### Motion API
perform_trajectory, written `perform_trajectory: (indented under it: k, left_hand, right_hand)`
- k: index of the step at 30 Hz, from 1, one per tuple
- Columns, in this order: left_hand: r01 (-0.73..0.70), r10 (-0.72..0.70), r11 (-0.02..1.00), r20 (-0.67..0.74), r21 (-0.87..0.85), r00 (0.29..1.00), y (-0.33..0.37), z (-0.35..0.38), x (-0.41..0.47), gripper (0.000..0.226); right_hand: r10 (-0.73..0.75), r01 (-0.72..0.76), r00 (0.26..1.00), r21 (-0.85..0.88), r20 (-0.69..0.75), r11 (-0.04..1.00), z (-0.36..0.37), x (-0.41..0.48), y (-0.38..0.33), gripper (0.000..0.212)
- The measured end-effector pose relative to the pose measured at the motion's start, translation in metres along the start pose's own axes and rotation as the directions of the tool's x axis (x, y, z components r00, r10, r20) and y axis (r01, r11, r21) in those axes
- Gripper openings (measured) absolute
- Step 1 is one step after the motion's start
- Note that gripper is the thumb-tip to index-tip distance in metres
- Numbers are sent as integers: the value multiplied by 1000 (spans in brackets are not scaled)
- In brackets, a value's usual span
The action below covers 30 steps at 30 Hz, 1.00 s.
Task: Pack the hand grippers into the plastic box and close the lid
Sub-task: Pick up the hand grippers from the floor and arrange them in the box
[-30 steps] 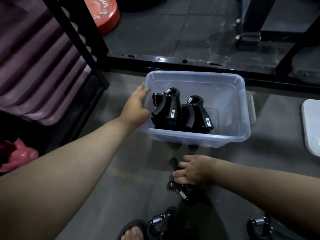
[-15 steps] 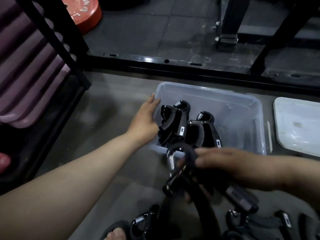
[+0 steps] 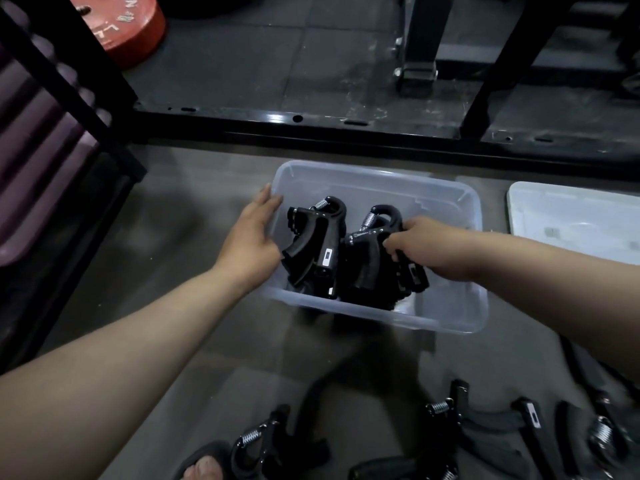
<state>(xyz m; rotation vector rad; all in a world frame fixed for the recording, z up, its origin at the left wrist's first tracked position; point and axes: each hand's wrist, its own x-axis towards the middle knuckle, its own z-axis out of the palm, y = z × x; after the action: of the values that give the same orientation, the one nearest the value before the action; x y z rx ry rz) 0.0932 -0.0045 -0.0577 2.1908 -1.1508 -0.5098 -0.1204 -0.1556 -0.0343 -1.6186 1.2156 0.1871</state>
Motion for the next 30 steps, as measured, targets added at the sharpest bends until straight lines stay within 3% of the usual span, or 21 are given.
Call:
perform_trajectory:
  k: [2, 4, 6, 10, 17, 19, 21, 30]
  left_hand:
    - [6, -6, 1000, -2, 10, 1000, 2, 0, -1, 73]
    - [5, -5, 1000, 2, 16, 1000, 2, 0, -1, 73]
    - [4, -4, 1000, 4, 12, 1000, 1, 0, -1, 73]
    - [12, -12, 1000, 9, -3, 1000, 2, -1, -1, 72]
    - [16, -16, 1000, 3, -10, 1000, 1, 0, -2, 72]
    - [17, -17, 1000, 5, -11, 1000, 1, 1, -2, 73]
    - [15, -15, 1000, 2, -13, 1000, 1, 0, -1, 73]
    - [21, -21, 1000, 9, -8, 1000, 0, 0, 0, 74]
  right_hand:
    - [-32, 16, 998, -266, -55, 964, 4, 5, 0, 22]
    - [-114, 51, 990, -545, -82, 837, 5, 4, 0, 27]
    - [-130, 63, 990, -630, -61, 774, 5, 2, 0, 28]
    - [-149, 58, 986, -697, -70, 714, 8, 2, 3, 30]
    - [-188, 66, 975, -657, -118, 751, 16, 5, 2, 19]
    - [-240, 90, 958, -631, -157, 771, 15, 6, 2, 24]
    - [-295, 118, 943, -678, -152, 725, 13, 7, 3, 30]
    - [-276, 125, 957, -739, -85, 662, 13, 6, 4, 39]
